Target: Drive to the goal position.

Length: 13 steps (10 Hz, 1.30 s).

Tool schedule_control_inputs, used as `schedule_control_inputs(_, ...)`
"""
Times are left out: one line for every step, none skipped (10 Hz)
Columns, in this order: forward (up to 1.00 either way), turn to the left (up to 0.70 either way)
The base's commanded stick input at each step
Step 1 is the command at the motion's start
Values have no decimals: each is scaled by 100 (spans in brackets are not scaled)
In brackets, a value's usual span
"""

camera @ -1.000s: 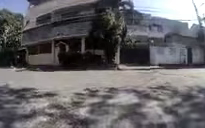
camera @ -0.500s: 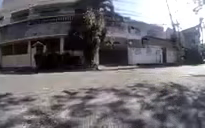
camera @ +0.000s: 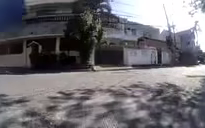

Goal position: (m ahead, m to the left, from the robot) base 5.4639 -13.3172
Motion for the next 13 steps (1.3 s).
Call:
schedule_control_inputs(0, 70)
schedule_control_inputs(0, 70)
schedule_control_inputs(0, 70)
schedule_control_inputs(0, 70)
schedule_control_inputs(0, 63)
schedule_control_inputs(0, 21)
schedule_control_inputs(0, 3)
schedule_control_inputs(0, 0)
schedule_control_inputs(0, 0)
schedule_control_inputs(0, 0)
schedule_control_inputs(0, 0)
schedule_control_inputs(0, 0)
schedule_control_inputs(0, 0)
